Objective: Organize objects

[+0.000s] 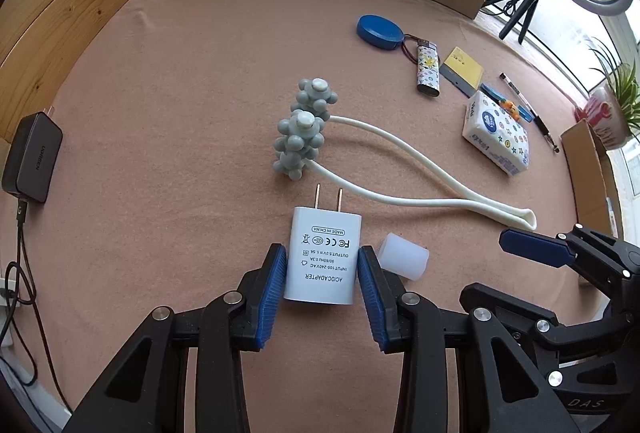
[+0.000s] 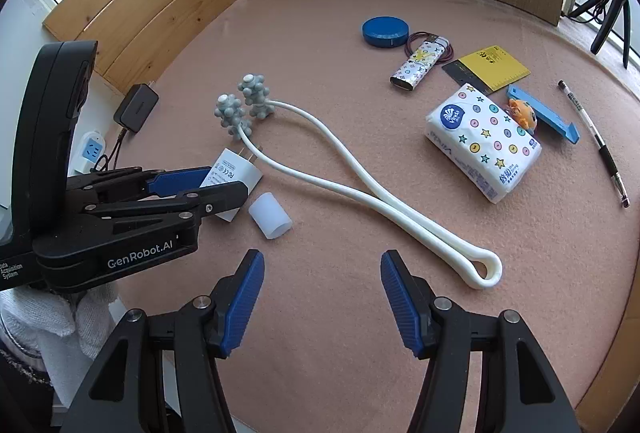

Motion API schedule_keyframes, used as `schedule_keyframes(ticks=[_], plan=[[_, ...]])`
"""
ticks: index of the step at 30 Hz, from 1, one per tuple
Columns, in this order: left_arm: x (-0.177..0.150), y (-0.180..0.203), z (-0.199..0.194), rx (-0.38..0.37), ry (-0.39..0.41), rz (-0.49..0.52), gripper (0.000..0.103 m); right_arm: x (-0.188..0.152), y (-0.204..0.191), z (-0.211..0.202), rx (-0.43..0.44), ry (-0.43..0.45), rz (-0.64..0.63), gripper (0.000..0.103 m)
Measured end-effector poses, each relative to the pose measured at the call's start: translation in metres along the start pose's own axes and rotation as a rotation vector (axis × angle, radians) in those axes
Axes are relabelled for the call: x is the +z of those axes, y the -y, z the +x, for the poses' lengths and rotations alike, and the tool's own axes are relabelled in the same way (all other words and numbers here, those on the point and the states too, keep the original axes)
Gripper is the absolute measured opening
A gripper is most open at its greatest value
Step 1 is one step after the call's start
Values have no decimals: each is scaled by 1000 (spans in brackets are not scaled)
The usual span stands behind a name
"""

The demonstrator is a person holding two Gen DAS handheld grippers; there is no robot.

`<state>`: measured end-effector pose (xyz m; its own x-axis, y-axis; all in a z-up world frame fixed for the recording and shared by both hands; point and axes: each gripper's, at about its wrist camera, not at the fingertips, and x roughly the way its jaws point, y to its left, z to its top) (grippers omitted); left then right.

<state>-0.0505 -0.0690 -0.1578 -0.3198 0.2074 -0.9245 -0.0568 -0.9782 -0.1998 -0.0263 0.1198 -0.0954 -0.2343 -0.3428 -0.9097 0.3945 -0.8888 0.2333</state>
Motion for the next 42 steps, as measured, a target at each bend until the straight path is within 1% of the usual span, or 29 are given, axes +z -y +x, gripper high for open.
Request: schedule_keyframes(ticks=[7, 10, 14, 17, 19, 20, 21, 25, 28, 34, 42], plan=[[-20, -27, -13, 0, 10, -72, 40, 14, -24, 22, -6, -24, -88, 57], [-29, -36, -18, 13, 13, -82, 40, 18, -35, 31, -15, -36, -118, 56], [-37, -47, -23, 18, 18, -106, 40, 22, -44, 46, -38, -64, -151, 43], [-40, -52, -26, 13, 21, -119, 40, 22, -51, 49, -68, -58, -186, 40], [-40, -53, -26, 11, 23, -124, 40, 23, -53, 50, -90, -49, -199, 31], [-40, -53, -26, 8, 23, -126, 40, 24, -52, 50, -95, -45, -203, 22], [-40, -53, -27, -1, 25, -130, 40, 24, -51, 49, -87, -43, -202, 20], [-40, -51, -27, -18, 27, -137, 40, 23, -42, 42, -54, -28, -179, 13], [-40, -47, -28, -25, 31, -137, 40, 19, -40, 40, -21, -27, -137, 13], [-35, -29, -37, -45, 51, -113, 38, 3, -16, 21, 25, -10, -45, 13], [-17, 13, -46, -92, 83, -50, 38, -13, 24, -24, 11, 72, 61, 13]])
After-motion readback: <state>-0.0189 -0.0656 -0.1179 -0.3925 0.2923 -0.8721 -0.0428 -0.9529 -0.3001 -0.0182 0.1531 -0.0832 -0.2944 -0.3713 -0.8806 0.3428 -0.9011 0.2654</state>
